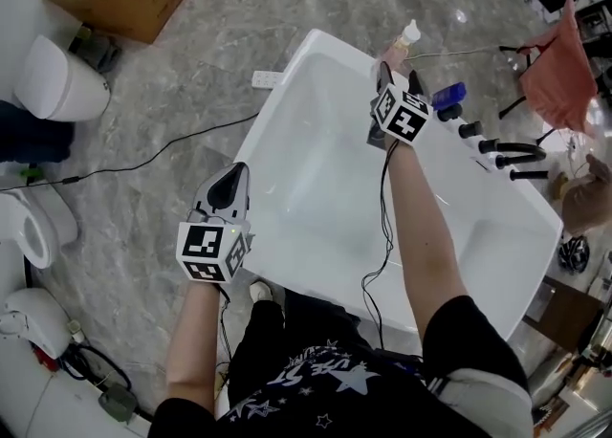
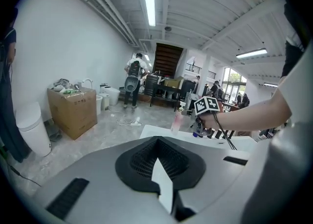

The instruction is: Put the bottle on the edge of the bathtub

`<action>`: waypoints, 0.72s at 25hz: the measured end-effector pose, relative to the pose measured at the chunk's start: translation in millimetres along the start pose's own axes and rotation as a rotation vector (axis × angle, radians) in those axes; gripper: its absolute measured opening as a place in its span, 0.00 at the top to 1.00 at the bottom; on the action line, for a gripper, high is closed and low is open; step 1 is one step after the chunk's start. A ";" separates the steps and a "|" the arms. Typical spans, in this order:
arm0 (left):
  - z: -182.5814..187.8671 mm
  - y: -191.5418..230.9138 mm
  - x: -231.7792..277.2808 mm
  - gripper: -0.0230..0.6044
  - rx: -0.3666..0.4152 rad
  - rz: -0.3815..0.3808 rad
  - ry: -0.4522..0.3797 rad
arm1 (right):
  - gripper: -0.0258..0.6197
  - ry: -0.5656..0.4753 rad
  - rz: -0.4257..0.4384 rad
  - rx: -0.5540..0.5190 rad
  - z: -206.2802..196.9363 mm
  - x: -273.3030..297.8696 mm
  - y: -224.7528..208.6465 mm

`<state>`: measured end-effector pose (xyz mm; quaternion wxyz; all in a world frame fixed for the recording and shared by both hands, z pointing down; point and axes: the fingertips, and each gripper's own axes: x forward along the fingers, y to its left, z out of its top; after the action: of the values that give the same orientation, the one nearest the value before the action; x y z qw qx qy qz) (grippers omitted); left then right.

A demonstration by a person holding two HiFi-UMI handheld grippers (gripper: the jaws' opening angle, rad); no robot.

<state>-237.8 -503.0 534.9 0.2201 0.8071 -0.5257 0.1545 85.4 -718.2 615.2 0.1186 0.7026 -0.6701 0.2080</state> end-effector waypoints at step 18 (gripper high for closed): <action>-51.9 -39.2 -187.9 0.94 0.007 -0.100 -0.048 | 0.51 -0.050 0.120 -0.056 -9.6 -247.6 93.4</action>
<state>-277.9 -315.7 481.4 0.2120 0.8367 -0.4891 0.1256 -12.3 -499.9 501.6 0.1089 0.6626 -0.7193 0.1780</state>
